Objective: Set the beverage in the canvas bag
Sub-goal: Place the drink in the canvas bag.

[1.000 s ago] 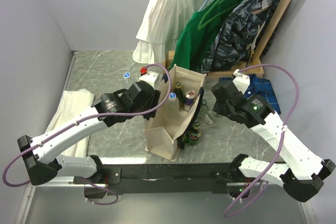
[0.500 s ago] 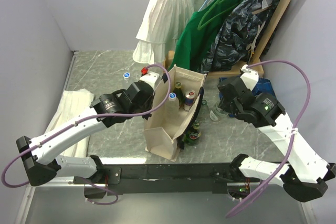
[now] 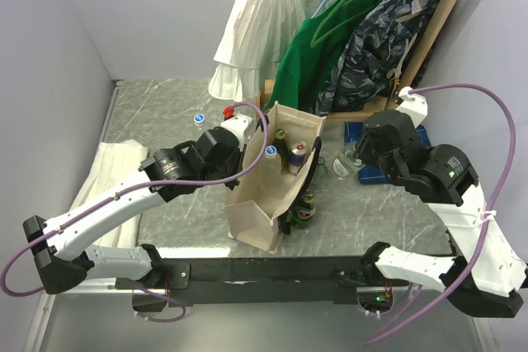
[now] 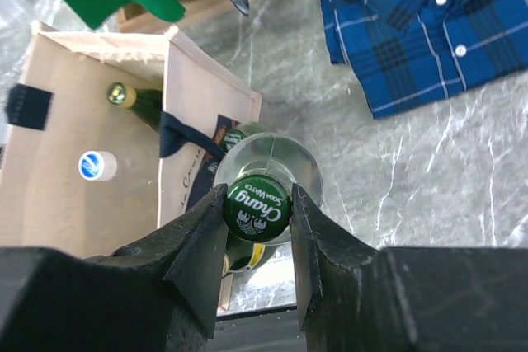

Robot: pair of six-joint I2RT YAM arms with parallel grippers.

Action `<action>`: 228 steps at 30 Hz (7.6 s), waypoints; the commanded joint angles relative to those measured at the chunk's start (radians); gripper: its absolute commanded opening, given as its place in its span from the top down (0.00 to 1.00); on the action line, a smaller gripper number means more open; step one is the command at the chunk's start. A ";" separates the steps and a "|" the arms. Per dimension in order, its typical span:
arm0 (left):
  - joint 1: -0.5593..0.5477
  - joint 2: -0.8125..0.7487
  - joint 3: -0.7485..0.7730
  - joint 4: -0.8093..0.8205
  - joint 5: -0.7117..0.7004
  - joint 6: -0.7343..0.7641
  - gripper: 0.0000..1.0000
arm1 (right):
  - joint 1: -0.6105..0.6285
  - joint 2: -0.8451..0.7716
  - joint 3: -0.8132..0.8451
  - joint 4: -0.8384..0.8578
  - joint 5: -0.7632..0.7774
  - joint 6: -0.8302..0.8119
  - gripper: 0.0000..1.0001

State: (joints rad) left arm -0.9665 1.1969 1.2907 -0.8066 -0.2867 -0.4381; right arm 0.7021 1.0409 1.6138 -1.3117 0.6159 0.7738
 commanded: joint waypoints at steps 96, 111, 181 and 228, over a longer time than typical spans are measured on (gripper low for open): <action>-0.017 -0.062 -0.008 0.073 0.020 0.038 0.99 | 0.231 0.274 0.022 0.341 0.010 -0.084 1.00; -0.015 -0.074 -0.021 0.072 0.018 0.033 0.99 | 0.203 0.301 -0.098 0.408 -0.034 -0.056 1.00; -0.017 -0.091 -0.019 0.063 -0.032 0.039 0.99 | 0.160 0.453 -0.285 0.486 -0.107 -0.030 1.00; -0.015 -0.089 -0.014 0.053 -0.078 0.052 0.89 | 0.160 0.524 -0.262 0.401 -0.116 -0.008 0.67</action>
State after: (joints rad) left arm -0.9771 1.1282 1.2469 -0.7826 -0.3389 -0.4049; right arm 0.8696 1.5398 1.3411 -0.8852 0.4854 0.7479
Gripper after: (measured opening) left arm 0.112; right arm 0.400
